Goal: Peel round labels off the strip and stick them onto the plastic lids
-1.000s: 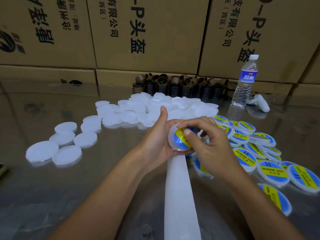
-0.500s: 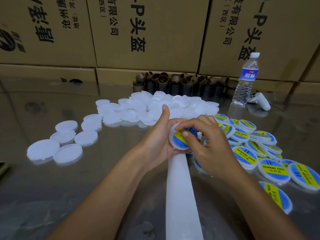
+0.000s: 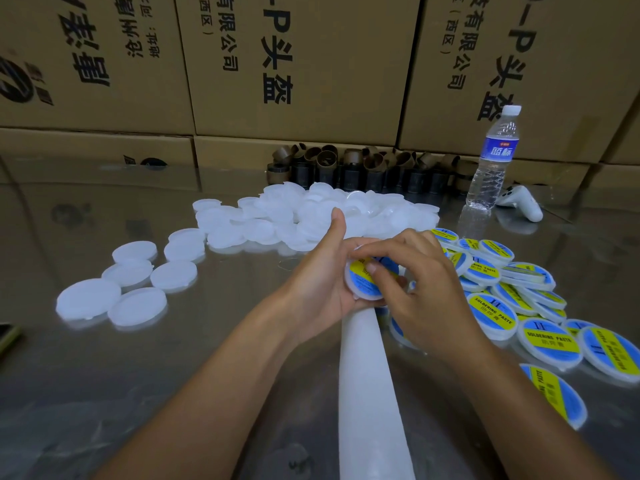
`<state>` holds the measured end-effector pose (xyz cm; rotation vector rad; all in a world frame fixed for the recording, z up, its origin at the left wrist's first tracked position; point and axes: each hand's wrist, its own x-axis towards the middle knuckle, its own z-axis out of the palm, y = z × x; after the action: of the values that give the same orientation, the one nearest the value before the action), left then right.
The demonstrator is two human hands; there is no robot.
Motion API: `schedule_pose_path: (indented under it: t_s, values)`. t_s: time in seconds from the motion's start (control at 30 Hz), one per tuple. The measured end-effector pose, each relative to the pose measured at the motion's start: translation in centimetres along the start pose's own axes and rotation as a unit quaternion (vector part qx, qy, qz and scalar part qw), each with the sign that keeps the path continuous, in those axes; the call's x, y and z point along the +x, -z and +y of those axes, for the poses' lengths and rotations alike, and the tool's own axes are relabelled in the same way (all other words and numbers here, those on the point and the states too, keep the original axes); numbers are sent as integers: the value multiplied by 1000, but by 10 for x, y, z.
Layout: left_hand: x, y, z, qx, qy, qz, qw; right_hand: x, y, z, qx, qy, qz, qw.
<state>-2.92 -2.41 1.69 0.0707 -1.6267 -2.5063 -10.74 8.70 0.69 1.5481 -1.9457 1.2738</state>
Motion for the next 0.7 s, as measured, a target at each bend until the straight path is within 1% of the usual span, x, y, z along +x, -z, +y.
schedule_pose_path:
  t_s: [0.17, 0.3, 0.4, 0.5, 0.6, 0.7]
  values:
    - [-7, -4, 3, -35, -19, -42, 998, 1, 1, 0, -36, -1, 7, 999]
    - [-6, -3, 0, 24, -28, -22, 999, 1, 4, -1, -35, -13, -2, 999]
    - [-6, -4, -1, 40, -32, -7, 999, 0, 6, -1, 31, -58, -9, 998]
    - [-7, -5, -1, 49, -34, -5, 998, 1, 7, -2, 132, -119, 27, 984]
    - [-8, -5, -2, 52, -42, -2, 998, 3, 9, -3, 185, -155, 71, 968]
    - [-8, -6, -3, 48, -51, 10, 997, 5, 9, -1, 230, -209, 82, 947]
